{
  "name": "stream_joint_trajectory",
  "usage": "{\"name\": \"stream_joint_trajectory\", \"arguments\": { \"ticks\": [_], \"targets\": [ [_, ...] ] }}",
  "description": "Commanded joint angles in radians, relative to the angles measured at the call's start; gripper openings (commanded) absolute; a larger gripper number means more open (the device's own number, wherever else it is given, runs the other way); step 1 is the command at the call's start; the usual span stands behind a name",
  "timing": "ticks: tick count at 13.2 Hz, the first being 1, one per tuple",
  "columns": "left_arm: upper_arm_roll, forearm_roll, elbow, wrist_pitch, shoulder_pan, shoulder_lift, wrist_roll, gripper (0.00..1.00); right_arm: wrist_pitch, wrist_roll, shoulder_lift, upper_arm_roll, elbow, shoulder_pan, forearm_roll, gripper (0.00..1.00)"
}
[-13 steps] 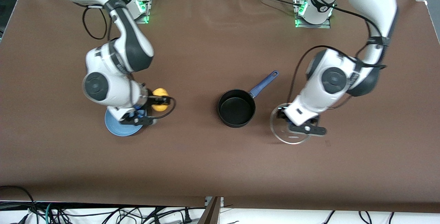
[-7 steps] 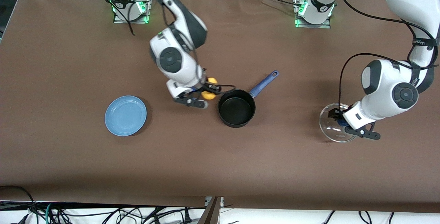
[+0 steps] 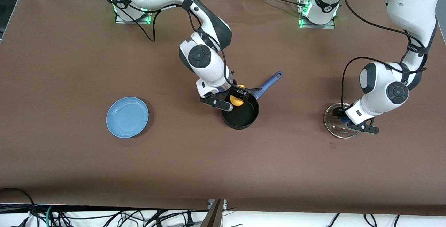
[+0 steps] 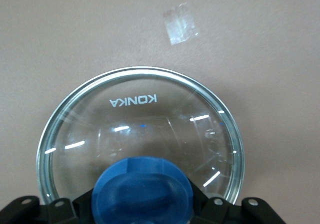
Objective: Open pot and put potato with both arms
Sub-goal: 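Lift the lid aside with the left gripper while the right gripper carries the potato, then set the lid down with the left gripper while the right gripper drops the potato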
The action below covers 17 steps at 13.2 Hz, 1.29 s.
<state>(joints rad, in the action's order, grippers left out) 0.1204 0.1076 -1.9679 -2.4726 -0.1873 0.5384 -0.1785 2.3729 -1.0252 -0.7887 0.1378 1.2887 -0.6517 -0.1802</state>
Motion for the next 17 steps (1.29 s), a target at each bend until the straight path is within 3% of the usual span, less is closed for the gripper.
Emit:
{"name": "stream_joint_trajectory", "arguments": {
  "ticks": [1, 2, 4, 5, 6, 11, 15, 17],
  "targets": [
    [0.002, -0.072, -0.003, -0.009, -0.012, -0.008, -0.035, 0.95, 0.086, -0.015, -0.063, -0.006, -0.038, -0.009, 0.004, 0.35],
    [0.002, -0.084, -0.002, -0.003, -0.012, -0.009, -0.035, 1.00, 0.097, -0.019, -0.075, -0.006, -0.038, -0.011, 0.002, 0.52],
    [0.002, -0.086, 0.009, 0.053, -0.014, -0.043, -0.030, 1.00, 0.095, -0.021, -0.077, -0.006, -0.035, -0.017, -0.001, 0.67],
    [0.002, -0.086, 0.021, 0.104, -0.014, -0.075, -0.027, 1.00, 0.094, -0.019, -0.075, -0.006, -0.034, -0.017, 0.002, 0.90],
    [0.002, -0.086, 0.046, 0.163, -0.012, -0.101, -0.022, 1.00, 0.089, -0.015, -0.072, -0.006, -0.034, -0.016, 0.005, 1.00],
    [-0.019, -0.154, 0.109, 0.392, -0.012, -0.279, -0.004, 1.00, -0.024, 0.011, 0.005, -0.044, -0.034, 0.000, 0.008, 1.00],
    [-0.034, -0.149, 0.268, 0.731, -0.009, -0.371, 0.001, 1.00, -0.207, 0.114, 0.146, -0.168, 0.026, 0.038, 0.005, 1.00],
    [-0.057, -0.144, 0.322, 0.828, 0.003, -0.394, 0.017, 1.00, -0.288, 0.141, 0.212, -0.231, 0.035, 0.041, -0.001, 1.00]
  ]
}}
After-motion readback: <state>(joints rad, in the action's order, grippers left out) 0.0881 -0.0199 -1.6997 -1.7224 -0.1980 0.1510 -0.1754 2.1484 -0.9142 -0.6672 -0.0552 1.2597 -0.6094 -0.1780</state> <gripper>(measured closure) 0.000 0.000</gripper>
